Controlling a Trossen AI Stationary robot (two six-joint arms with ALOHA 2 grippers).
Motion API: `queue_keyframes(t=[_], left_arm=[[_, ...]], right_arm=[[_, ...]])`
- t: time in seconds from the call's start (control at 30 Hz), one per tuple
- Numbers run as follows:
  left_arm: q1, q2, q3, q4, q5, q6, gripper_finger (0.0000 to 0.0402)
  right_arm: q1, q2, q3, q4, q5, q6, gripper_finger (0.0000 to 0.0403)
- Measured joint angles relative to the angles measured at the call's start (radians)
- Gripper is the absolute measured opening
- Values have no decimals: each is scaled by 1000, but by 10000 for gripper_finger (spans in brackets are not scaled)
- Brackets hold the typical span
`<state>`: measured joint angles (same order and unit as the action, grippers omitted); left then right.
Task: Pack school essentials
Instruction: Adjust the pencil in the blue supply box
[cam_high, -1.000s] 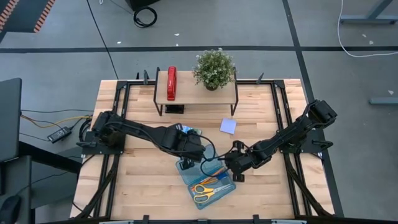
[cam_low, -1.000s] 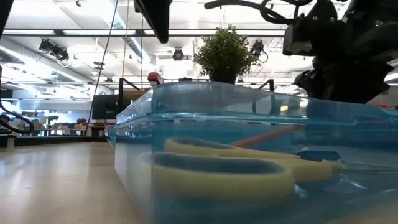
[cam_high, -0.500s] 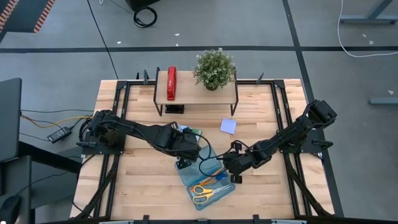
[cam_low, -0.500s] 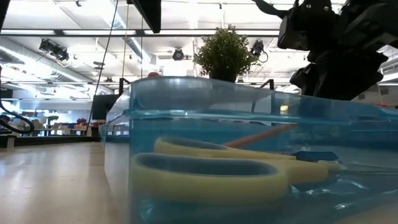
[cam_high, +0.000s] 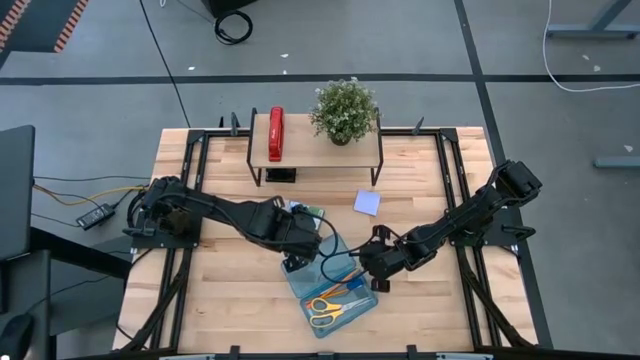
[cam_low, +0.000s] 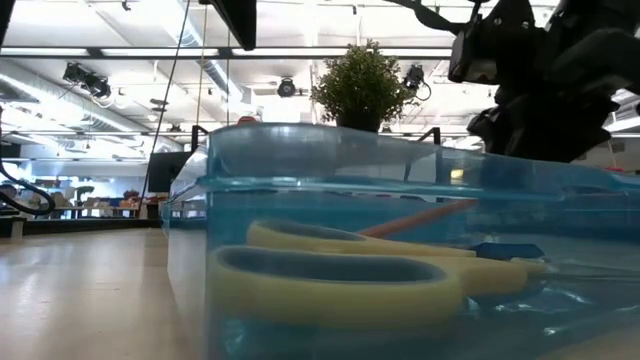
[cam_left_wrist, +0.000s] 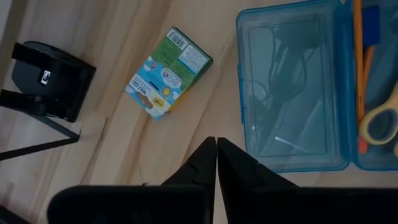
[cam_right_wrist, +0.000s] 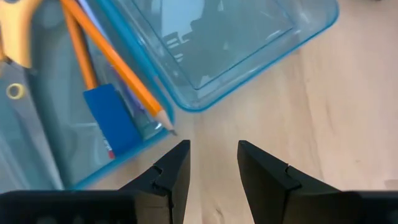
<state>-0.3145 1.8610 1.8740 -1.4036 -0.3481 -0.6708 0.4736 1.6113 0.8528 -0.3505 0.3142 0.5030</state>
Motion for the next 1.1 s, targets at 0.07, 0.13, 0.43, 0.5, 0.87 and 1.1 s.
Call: queue_keyframes(t=[0.07, 0.13, 0.43, 0.5, 0.87, 1.1], left_arm=[[-3, 0, 0, 0, 0, 1, 24], [-4, 0, 0, 0, 0, 0, 21], [-3, 2, 0, 1, -10, 1, 18], [-3, 2, 0, 1, -22, 1, 21], [-3, 2, 0, 1, -37, 0, 15], [4, 2, 0, 1, -57, -3, 20]], right_arm=[[0, 0, 0, 1, 23, -1, 140], [0, 0, 0, 1, 51, -1, 140], [-8, 0, 2, 55, -54, -36, 140], [-5, 0, 2, 65, -101, -51, 140], [1, 0, 2, 70, -270, -55, 140], [1, 0, 2, 120, -367, -49, 140]])
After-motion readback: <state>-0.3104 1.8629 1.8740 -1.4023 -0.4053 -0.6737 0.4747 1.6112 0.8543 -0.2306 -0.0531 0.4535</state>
